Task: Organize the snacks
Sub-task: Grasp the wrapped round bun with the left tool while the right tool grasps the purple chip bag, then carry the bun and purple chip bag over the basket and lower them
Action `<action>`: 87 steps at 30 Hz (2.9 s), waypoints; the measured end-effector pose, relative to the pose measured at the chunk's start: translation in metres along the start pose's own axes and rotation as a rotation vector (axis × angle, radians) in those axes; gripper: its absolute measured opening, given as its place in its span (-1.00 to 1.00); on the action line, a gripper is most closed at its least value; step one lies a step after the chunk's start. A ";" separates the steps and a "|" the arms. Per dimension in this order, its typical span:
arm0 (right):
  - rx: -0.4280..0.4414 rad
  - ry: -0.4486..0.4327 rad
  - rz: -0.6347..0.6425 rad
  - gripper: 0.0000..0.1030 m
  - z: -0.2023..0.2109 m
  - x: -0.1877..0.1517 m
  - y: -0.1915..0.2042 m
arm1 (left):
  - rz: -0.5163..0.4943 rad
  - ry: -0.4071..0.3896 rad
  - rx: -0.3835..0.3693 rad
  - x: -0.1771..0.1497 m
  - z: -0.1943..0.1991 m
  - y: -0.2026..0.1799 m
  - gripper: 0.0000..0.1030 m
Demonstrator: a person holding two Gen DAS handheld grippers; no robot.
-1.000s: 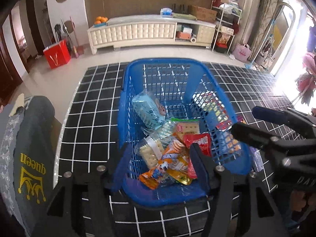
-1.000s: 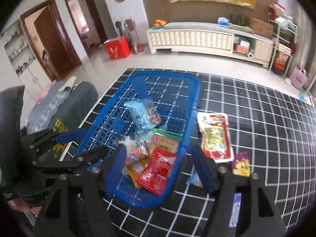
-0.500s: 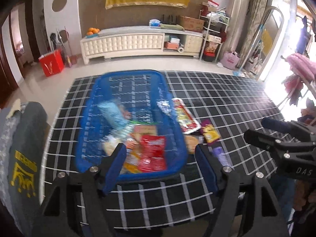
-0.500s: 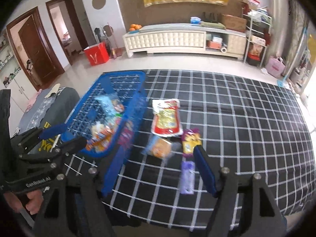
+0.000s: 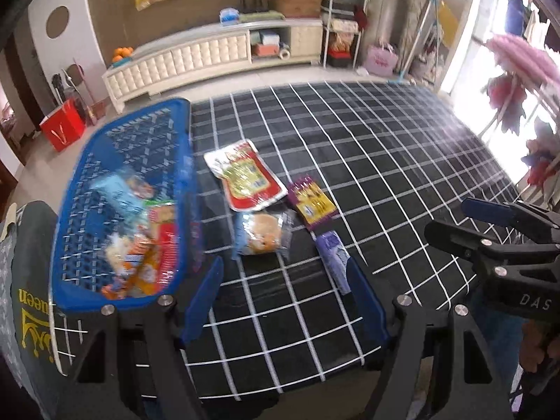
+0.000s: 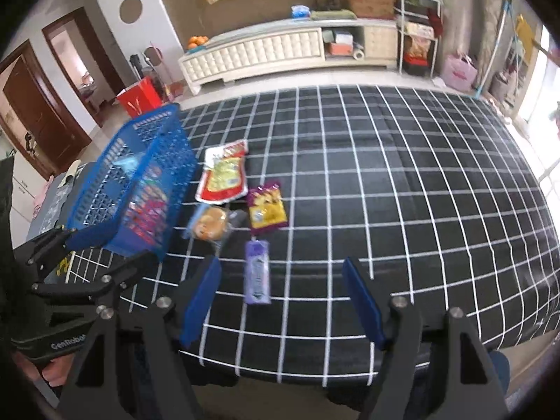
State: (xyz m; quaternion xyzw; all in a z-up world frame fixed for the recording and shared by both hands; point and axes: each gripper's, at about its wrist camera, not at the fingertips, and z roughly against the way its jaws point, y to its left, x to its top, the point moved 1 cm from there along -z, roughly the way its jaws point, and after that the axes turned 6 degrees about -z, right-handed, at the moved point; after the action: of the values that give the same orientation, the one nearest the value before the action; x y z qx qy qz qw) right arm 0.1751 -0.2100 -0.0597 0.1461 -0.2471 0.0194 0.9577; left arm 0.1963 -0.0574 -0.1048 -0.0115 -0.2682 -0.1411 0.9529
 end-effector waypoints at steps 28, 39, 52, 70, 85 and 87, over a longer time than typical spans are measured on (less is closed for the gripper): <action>-0.023 0.152 -0.085 0.48 -0.099 0.011 -0.052 | -0.139 0.266 0.115 0.029 -0.168 0.006 0.40; -0.032 0.158 -0.086 0.48 -0.103 0.018 -0.050 | -0.151 0.230 0.058 0.015 -0.152 -0.004 -0.09; -0.014 0.178 0.069 0.48 -0.126 0.047 -0.018 | -0.077 0.116 0.072 0.000 -0.101 -0.016 -0.15; 0.011 0.273 0.289 0.53 -0.191 0.048 0.032 | -0.008 0.020 0.320 0.013 -0.082 -0.014 -0.15; 0.017 0.166 0.218 -0.01 -0.165 0.036 -0.005 | 0.006 0.048 0.275 0.004 -0.093 -0.014 -0.15; 0.026 0.157 0.186 -0.01 -0.158 0.037 -0.009 | 0.005 0.040 0.276 0.004 -0.088 -0.016 -0.15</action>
State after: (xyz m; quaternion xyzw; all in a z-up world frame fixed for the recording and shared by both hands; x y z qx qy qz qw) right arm 0.2827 -0.1741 -0.1758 0.1331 -0.1837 0.1230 0.9661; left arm 0.2394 -0.0820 -0.1787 0.1220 -0.2658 -0.1007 0.9509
